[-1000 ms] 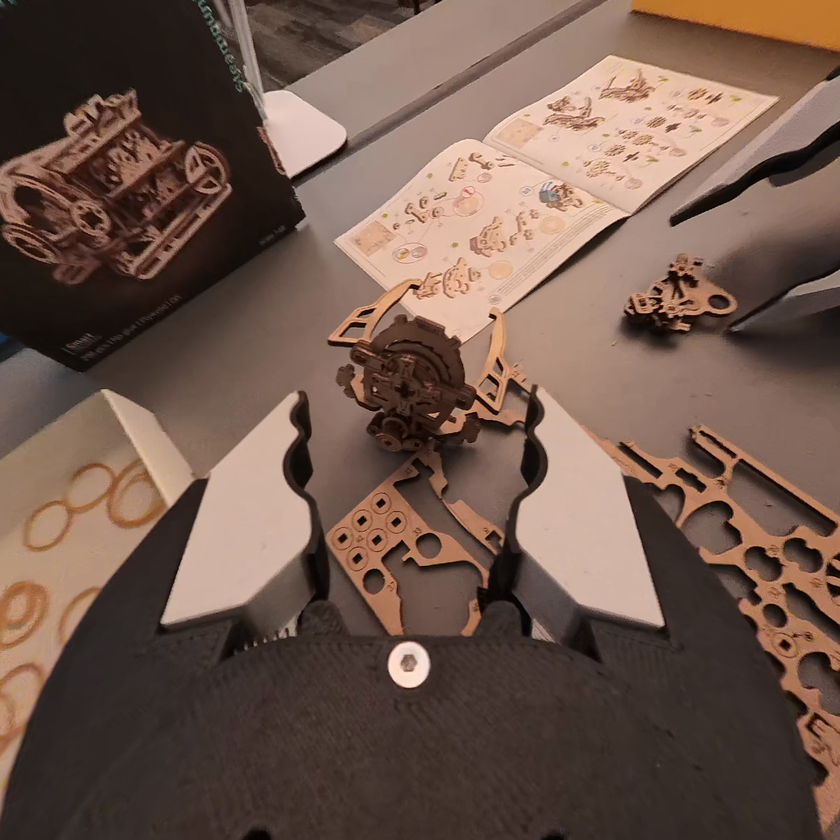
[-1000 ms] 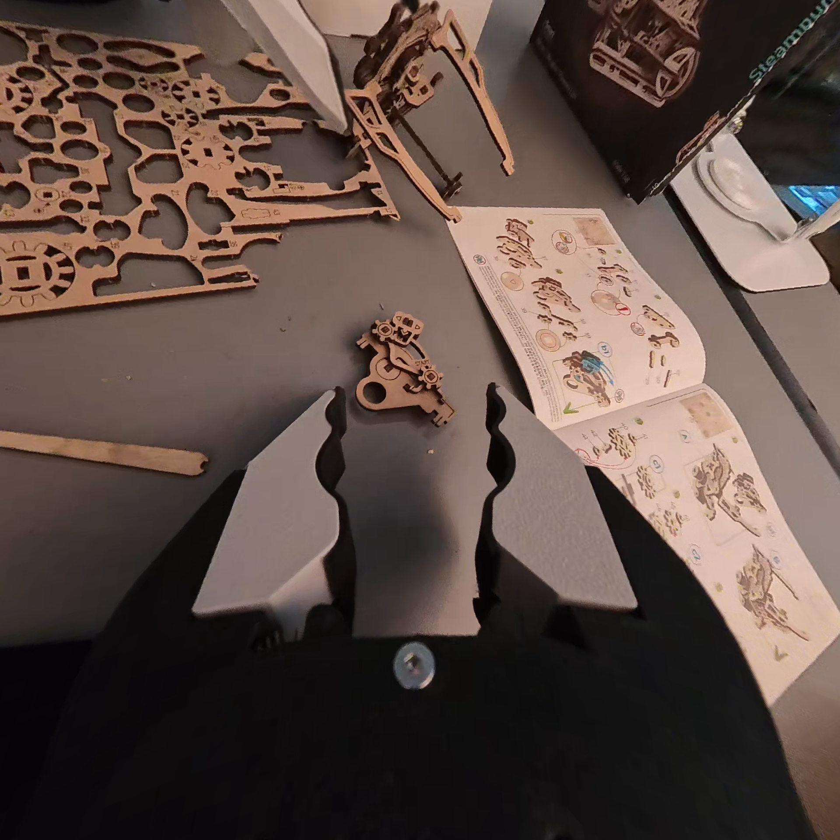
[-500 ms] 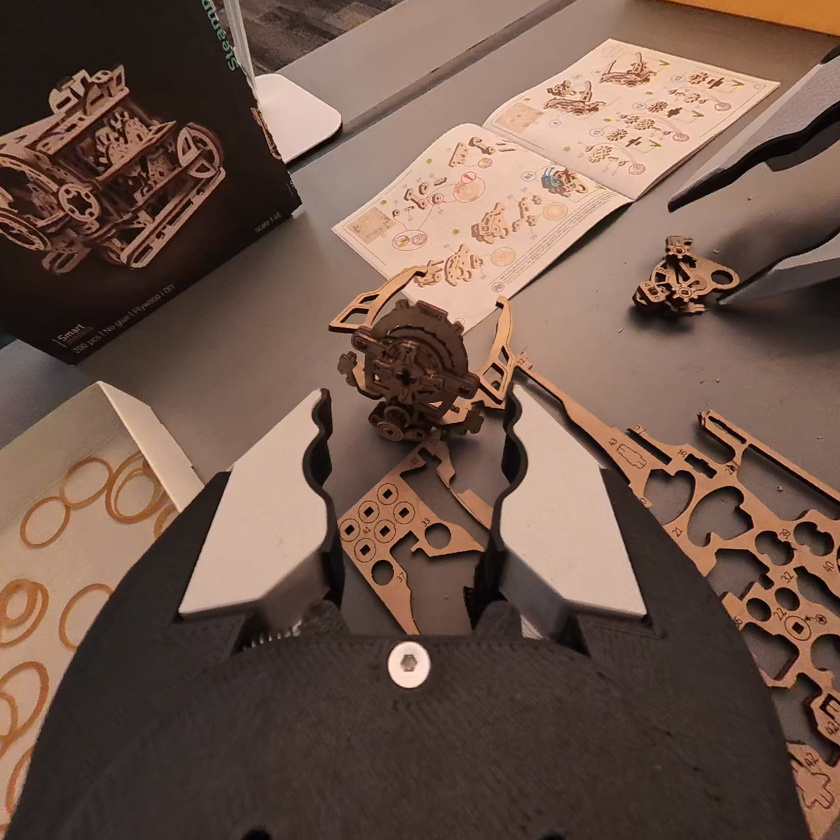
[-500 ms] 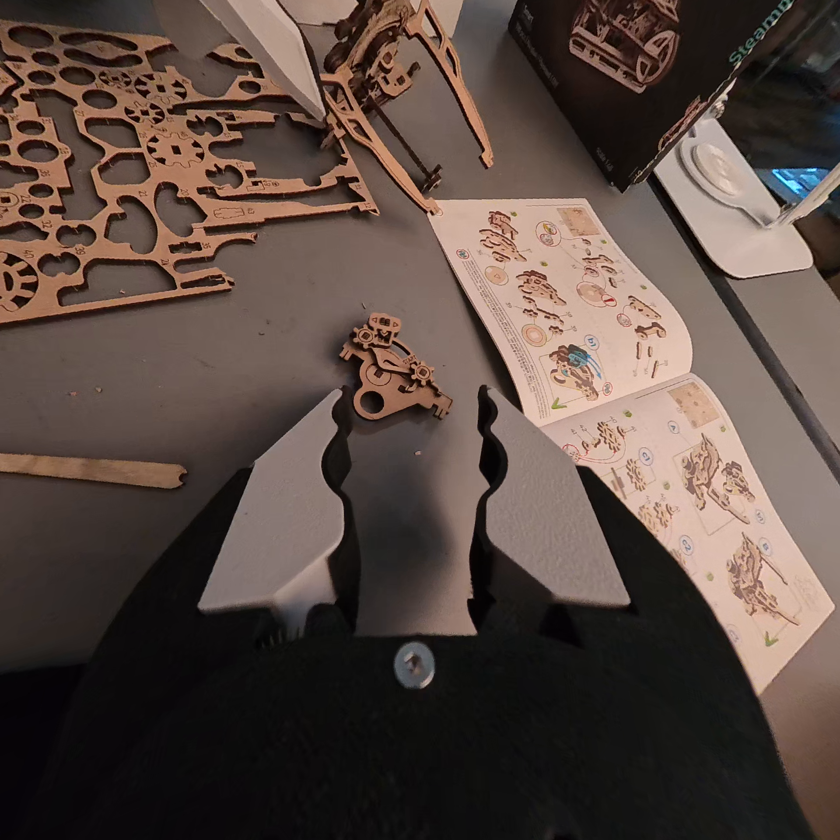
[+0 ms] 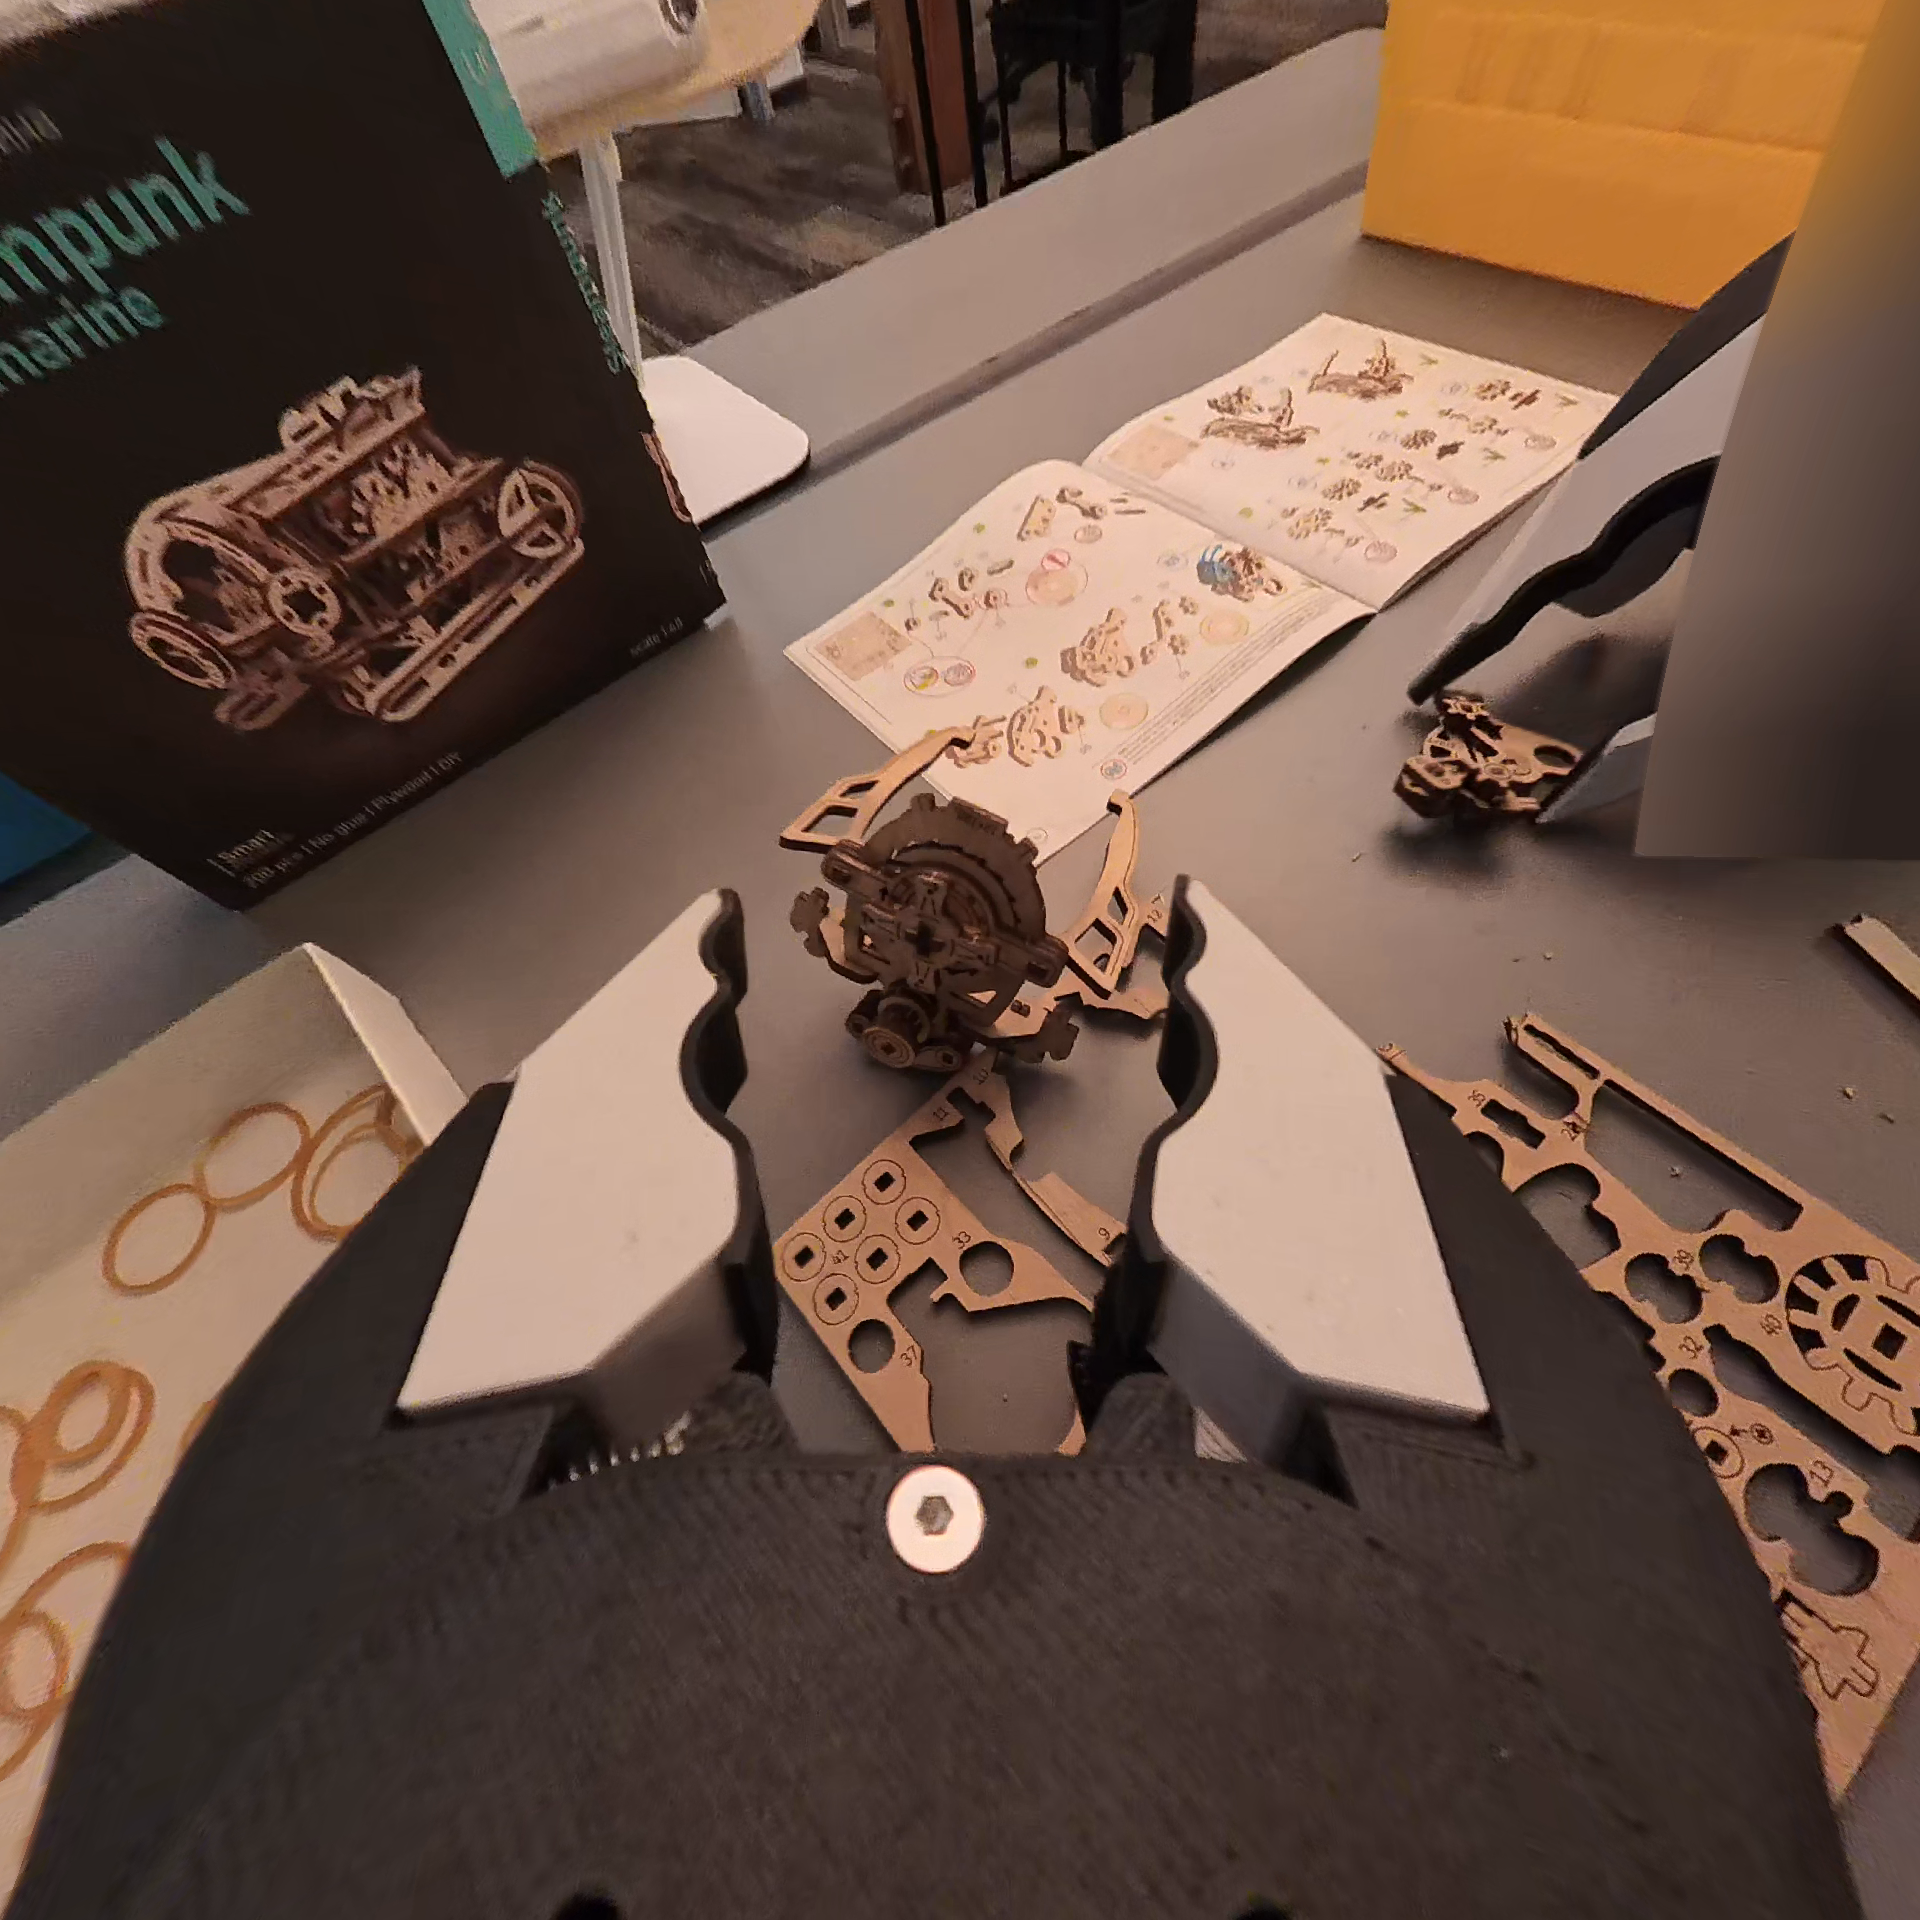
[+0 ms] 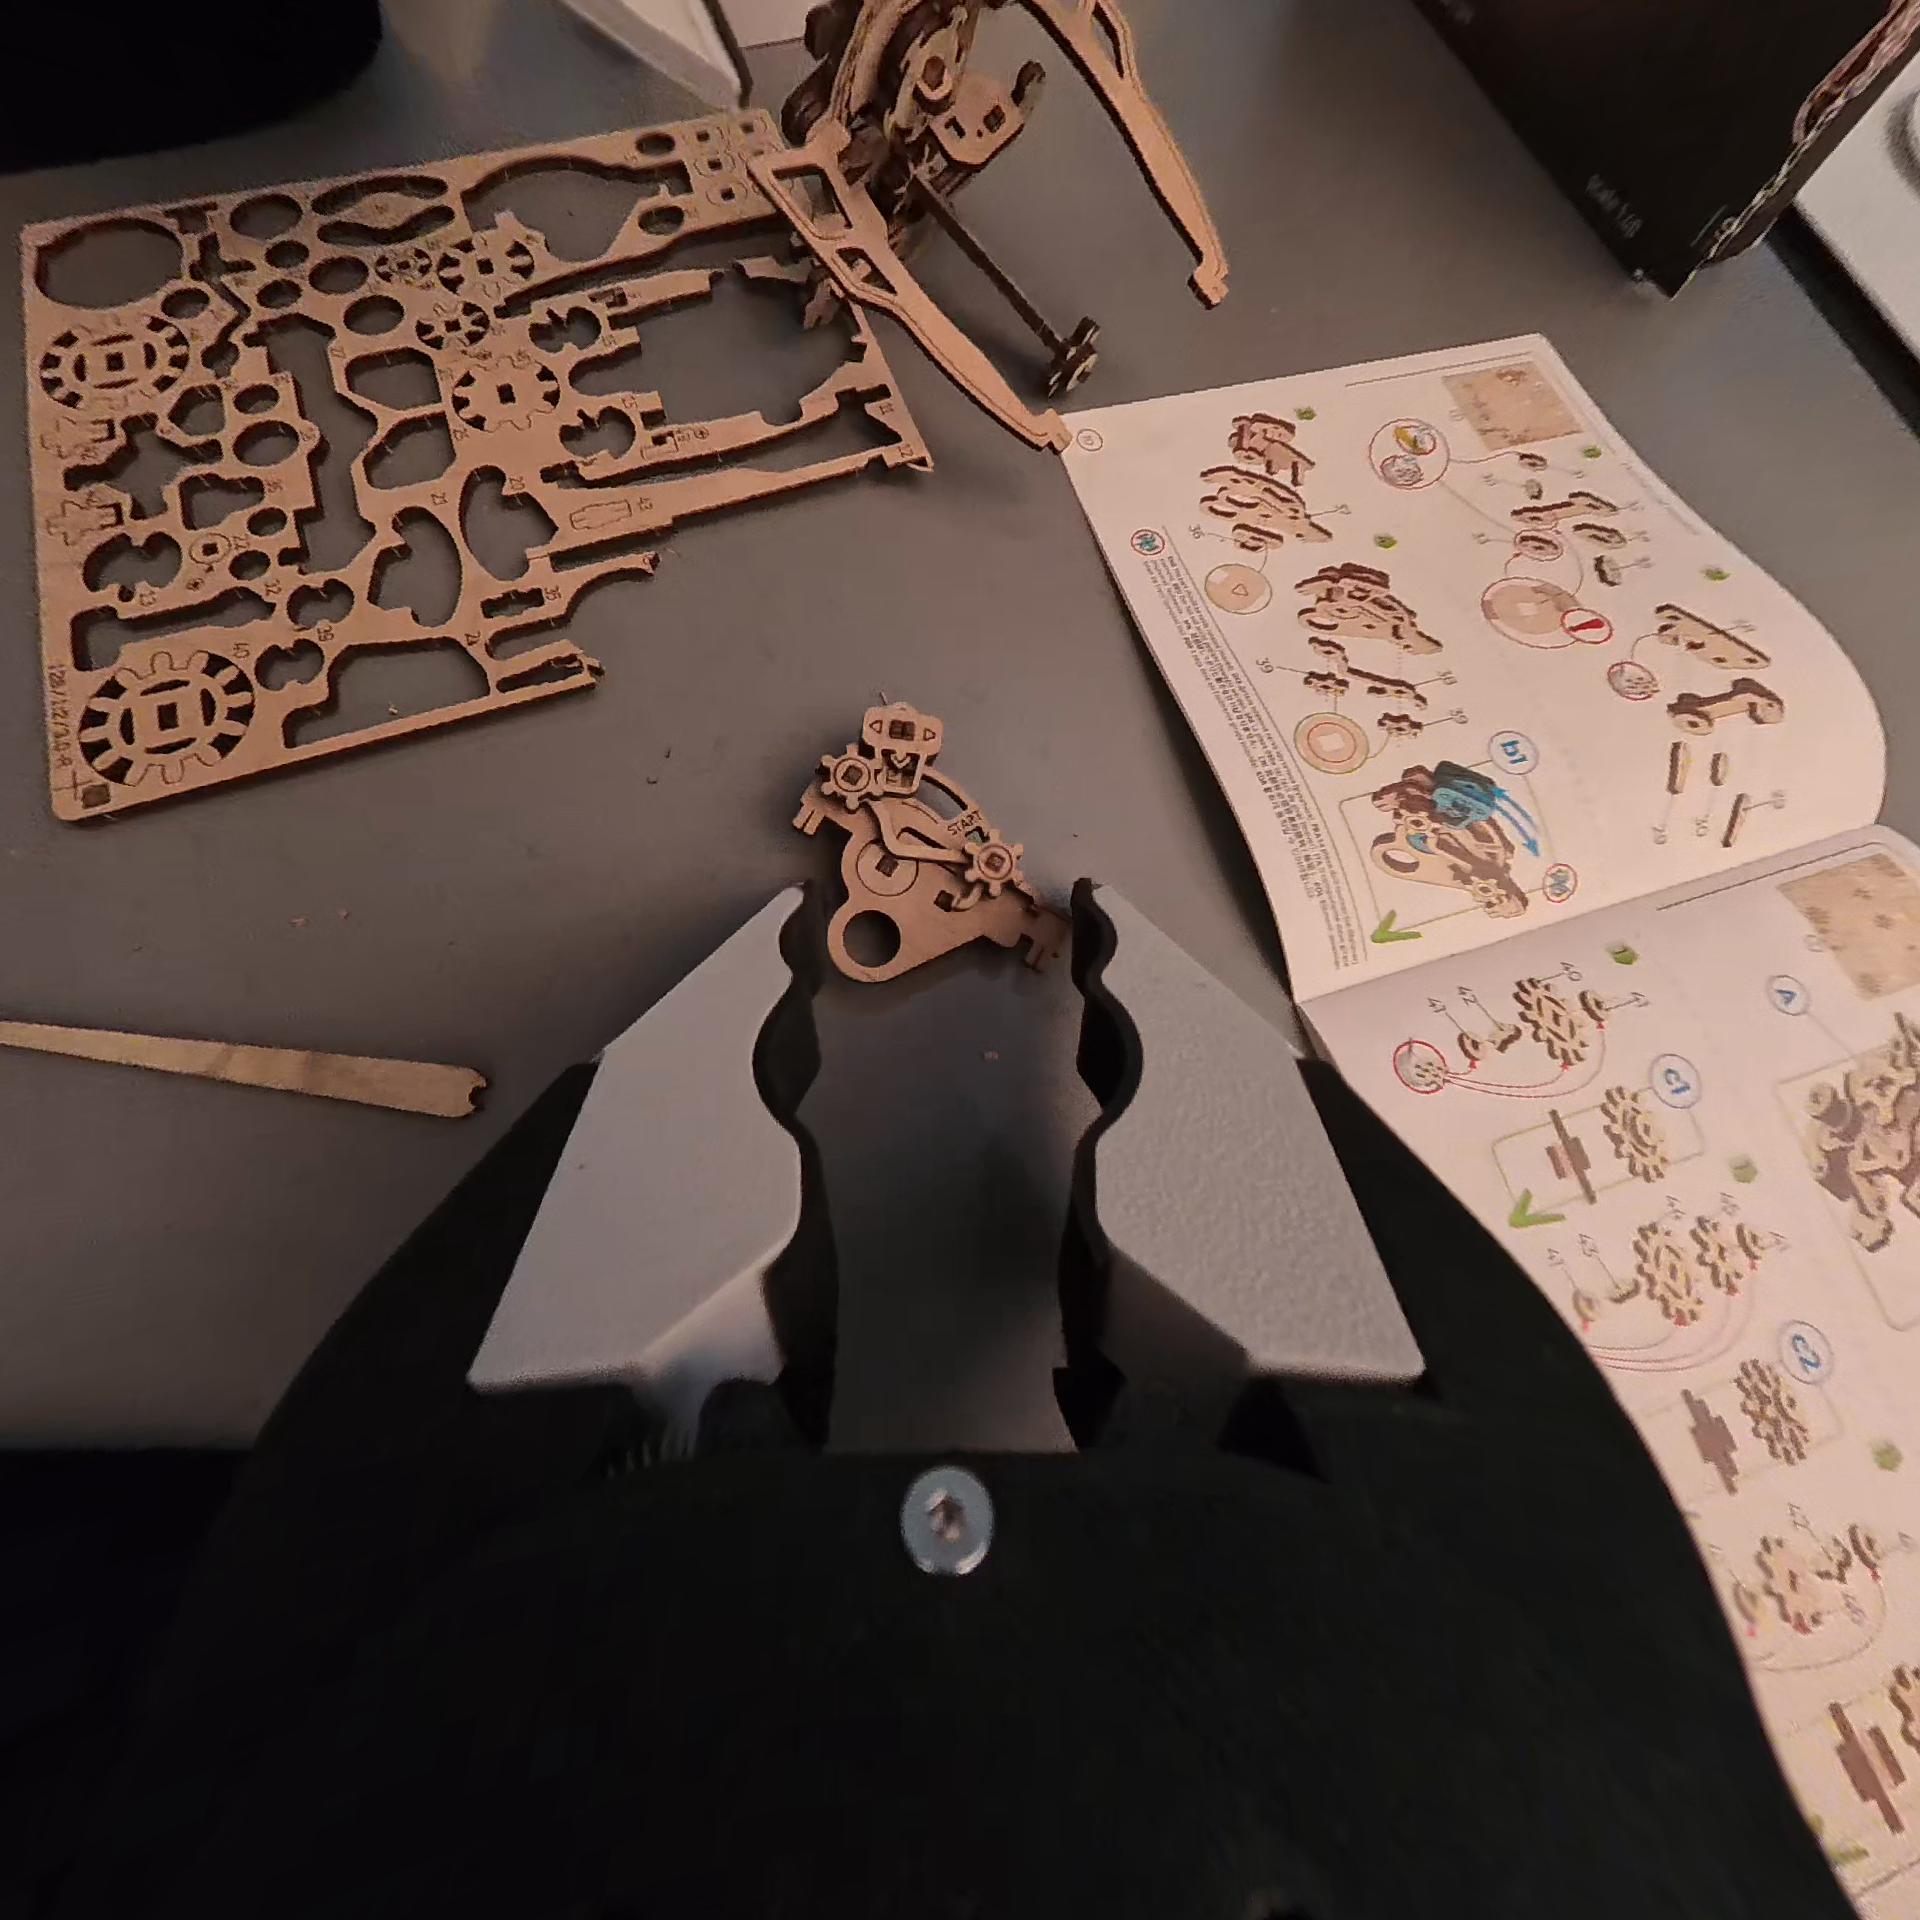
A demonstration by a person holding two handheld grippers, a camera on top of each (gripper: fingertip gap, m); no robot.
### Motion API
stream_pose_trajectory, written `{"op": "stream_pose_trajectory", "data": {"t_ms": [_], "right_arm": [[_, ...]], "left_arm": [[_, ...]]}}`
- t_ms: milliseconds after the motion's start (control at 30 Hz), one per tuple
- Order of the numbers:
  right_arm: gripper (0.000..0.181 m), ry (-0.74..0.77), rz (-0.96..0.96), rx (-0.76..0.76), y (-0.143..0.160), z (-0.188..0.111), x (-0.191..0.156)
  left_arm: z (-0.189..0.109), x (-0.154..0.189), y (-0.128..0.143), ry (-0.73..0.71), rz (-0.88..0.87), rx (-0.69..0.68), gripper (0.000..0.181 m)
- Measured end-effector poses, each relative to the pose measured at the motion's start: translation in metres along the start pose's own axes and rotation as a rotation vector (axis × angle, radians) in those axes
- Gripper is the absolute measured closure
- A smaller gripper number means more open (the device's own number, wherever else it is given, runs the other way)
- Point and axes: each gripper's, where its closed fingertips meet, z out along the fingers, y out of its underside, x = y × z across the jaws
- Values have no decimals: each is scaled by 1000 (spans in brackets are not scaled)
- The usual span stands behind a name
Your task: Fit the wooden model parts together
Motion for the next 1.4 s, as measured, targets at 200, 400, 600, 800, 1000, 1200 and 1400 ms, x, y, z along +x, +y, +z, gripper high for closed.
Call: {"op": "stream_pose_trajectory", "data": {"t_ms": [200,400,600,800,1000,1200,1400], "right_arm": [[141,48,-69,17,0,-4,3],[142,170,-255,93,-12,-11,3],[141,311,-451,212,-37,-32,-3],[141,412,-528,464,-76,-74,-16],[141,436,-587,504,-80,-81,-25],[141,431,-603,531,-81,-82,-29],[139,358,-554,511,-75,-73,-27]], "left_arm": [[-8,1,-19,-12,2,44,102],[-19,39,-49,130,-101,89,110],[-10,93,-59,316,-155,49,119],[6,135,-57,555,-307,-2,125],[5,154,-66,716,-384,30,151],[1,156,-65,774,-418,37,166],[8,146,-54,629,-216,-10,166]]}}
